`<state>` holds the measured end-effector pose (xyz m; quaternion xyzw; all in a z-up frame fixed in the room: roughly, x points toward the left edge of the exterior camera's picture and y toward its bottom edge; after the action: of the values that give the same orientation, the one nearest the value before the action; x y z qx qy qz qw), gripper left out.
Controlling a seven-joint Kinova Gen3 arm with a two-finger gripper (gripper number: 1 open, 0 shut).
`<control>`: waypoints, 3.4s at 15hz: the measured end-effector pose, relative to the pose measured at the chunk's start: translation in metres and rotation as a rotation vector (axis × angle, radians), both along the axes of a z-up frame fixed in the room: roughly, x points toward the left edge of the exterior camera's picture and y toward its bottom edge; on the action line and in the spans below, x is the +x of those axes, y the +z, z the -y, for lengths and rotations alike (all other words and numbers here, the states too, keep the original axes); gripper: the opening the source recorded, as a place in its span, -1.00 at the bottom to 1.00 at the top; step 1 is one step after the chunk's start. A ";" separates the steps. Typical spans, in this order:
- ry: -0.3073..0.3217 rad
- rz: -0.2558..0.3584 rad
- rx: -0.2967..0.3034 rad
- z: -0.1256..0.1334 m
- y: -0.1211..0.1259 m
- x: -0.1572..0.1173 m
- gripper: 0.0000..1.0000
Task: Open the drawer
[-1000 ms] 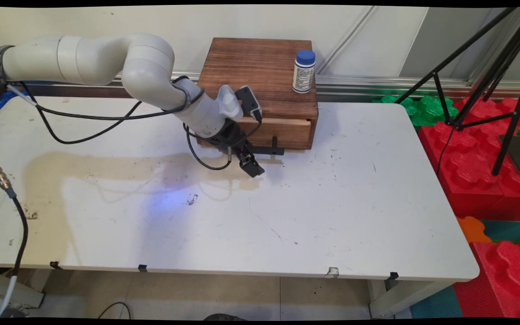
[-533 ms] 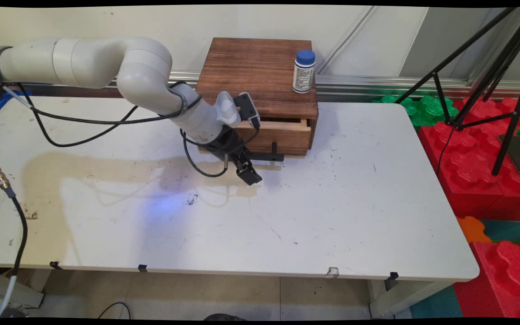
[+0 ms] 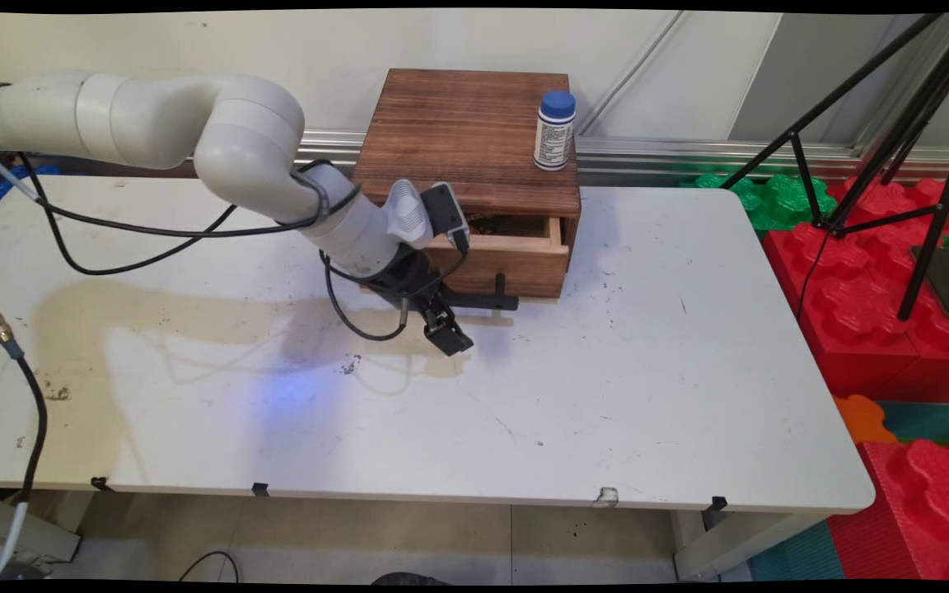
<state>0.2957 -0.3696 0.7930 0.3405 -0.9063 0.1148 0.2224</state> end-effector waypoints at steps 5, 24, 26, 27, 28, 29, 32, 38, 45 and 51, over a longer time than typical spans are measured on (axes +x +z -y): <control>-0.013 -0.001 0.006 -0.014 0.003 -0.004 1.00; -0.060 0.000 0.041 -0.077 0.011 -0.014 1.00; -0.067 -0.001 0.044 -0.084 0.013 -0.015 1.00; -0.070 -0.002 0.046 -0.087 0.014 -0.016 1.00; -0.073 -0.003 0.047 -0.090 0.014 -0.016 1.00; -0.076 -0.004 0.049 -0.093 0.015 -0.017 1.00; -0.089 -0.007 0.055 -0.103 0.017 -0.020 1.00; -0.109 -0.012 0.076 -0.124 0.020 -0.023 1.00; -0.130 -0.020 0.098 -0.144 0.022 -0.026 1.00; -0.139 -0.029 0.112 -0.157 0.027 -0.029 1.00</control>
<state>0.2668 -0.2122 0.8202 0.2905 -0.9293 0.0434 0.2238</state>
